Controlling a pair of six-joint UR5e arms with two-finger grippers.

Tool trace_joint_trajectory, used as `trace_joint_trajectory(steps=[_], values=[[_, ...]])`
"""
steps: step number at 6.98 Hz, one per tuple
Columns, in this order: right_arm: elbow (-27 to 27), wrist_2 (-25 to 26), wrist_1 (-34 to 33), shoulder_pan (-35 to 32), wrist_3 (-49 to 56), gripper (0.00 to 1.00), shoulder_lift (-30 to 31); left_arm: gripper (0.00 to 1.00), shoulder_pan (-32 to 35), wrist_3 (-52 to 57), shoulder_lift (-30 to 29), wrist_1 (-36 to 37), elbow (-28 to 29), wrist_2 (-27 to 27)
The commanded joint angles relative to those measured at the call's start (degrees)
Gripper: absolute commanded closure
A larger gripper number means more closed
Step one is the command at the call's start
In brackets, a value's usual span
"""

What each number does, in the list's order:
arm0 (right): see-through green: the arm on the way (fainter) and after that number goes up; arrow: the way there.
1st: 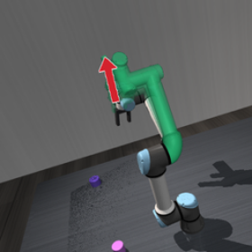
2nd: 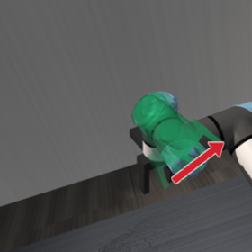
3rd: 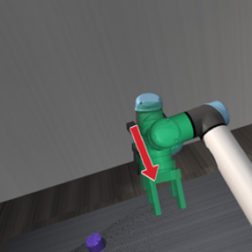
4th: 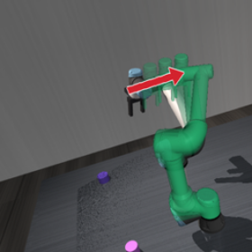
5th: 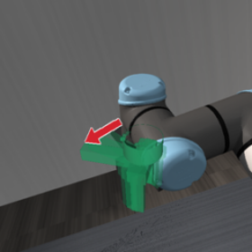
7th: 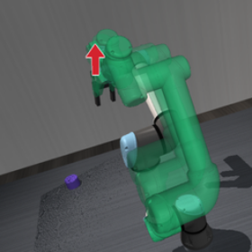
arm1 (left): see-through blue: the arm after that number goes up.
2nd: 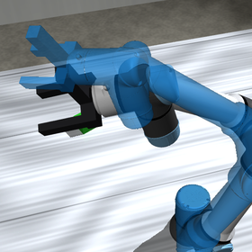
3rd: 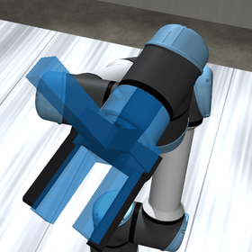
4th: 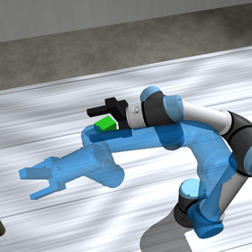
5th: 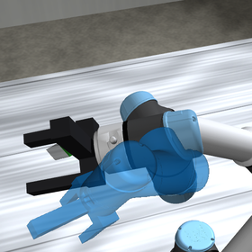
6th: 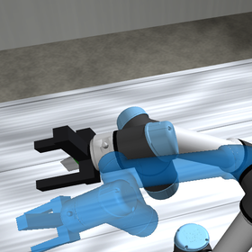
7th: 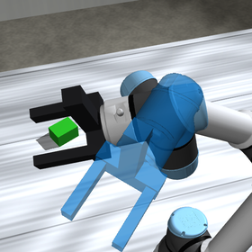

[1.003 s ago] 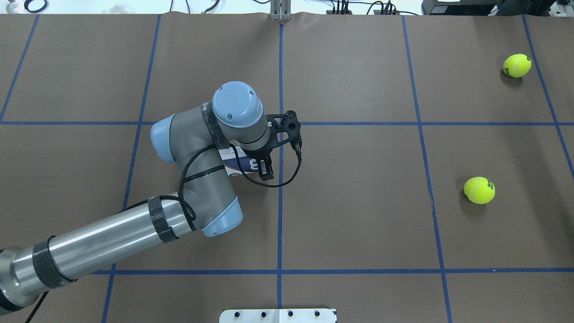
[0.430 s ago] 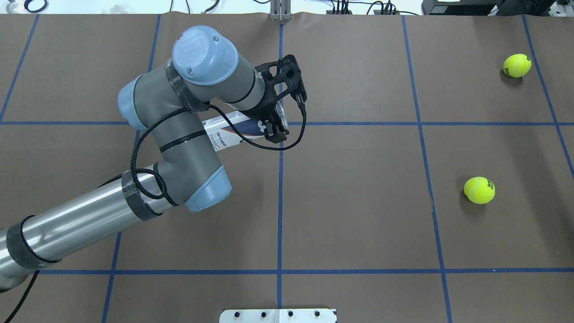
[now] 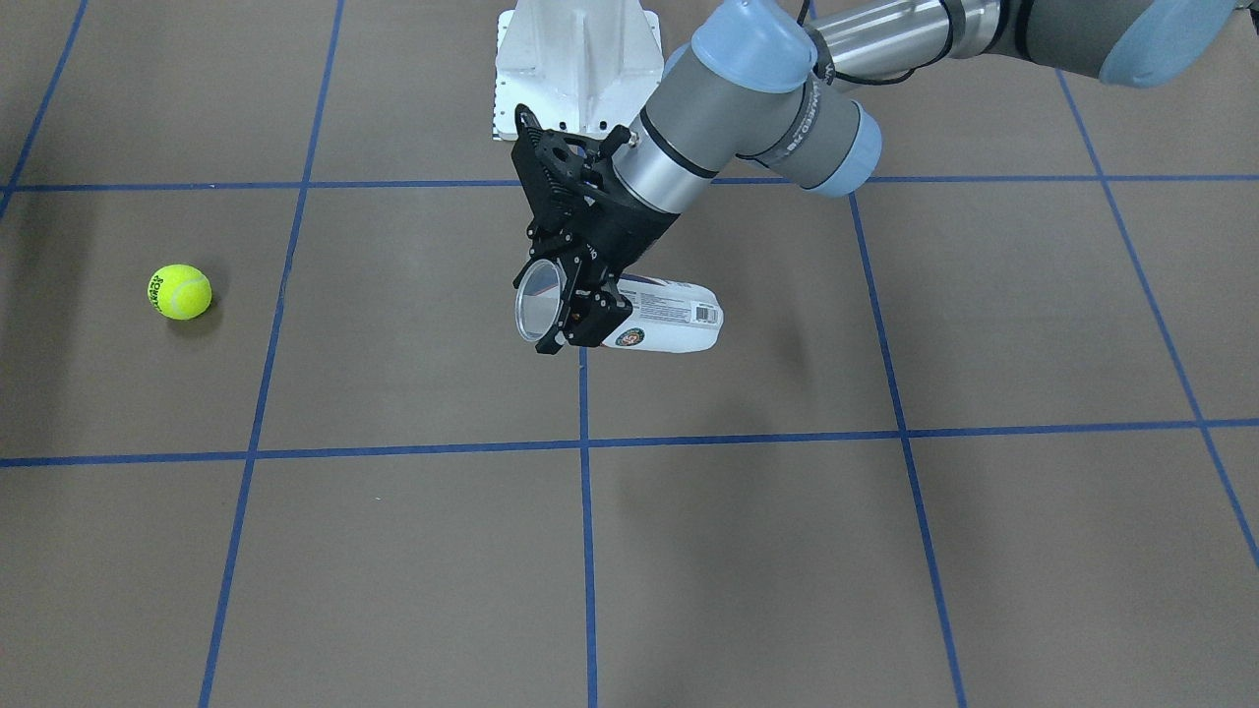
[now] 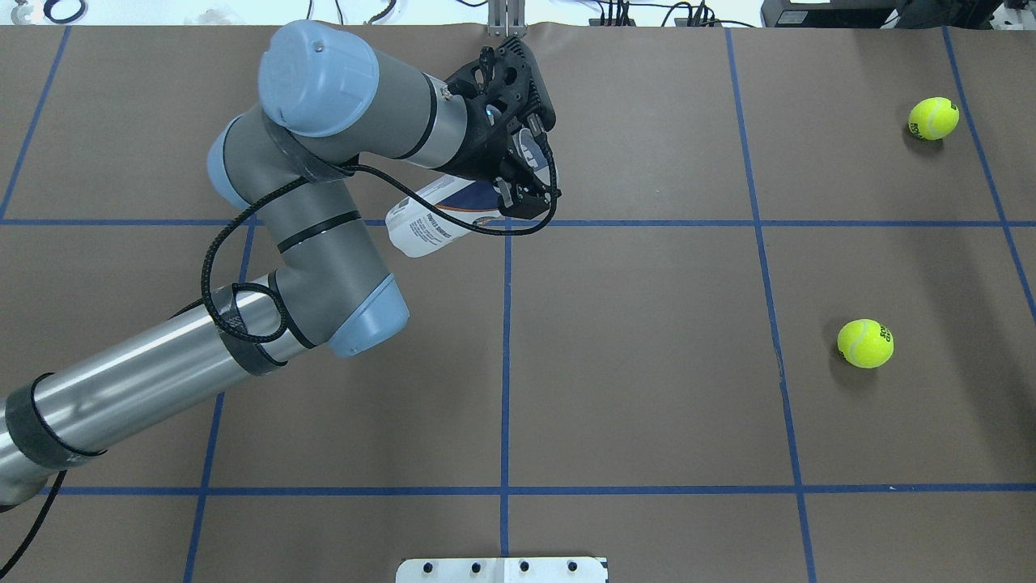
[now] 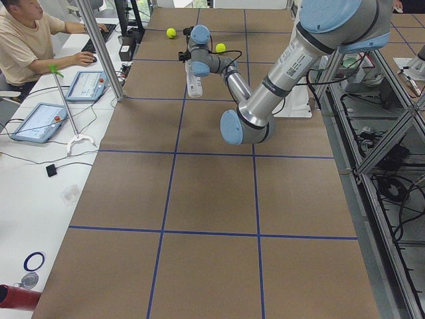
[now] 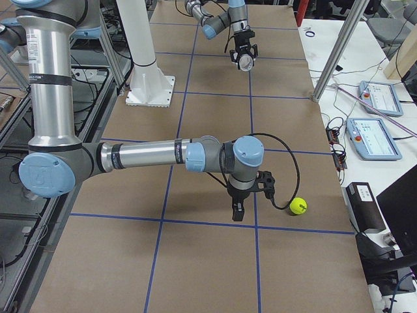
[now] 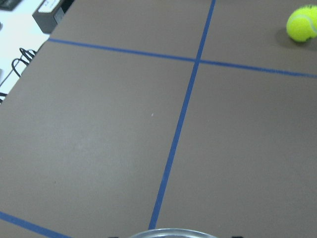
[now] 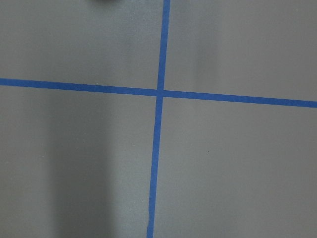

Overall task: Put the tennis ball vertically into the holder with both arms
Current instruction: 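Lift and rotate the can upright with the left gripper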

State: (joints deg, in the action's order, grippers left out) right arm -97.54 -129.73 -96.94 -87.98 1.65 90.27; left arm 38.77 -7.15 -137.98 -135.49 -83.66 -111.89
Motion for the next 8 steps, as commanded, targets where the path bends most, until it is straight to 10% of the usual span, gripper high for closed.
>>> trace_joint_trajectory(steps=[1, 8], values=[[-0.2, 0.0, 0.0, 0.0, -0.1, 0.00, 0.0, 0.34, -0.1, -8.8, 0.0, -24.4, 9.0, 1.5], [-0.3, 0.0, 0.0, 0.0, -0.1, 0.00, 0.0, 0.42, -8.7, -14.4, -0.9, -67.4, 25.5, 26.0]])
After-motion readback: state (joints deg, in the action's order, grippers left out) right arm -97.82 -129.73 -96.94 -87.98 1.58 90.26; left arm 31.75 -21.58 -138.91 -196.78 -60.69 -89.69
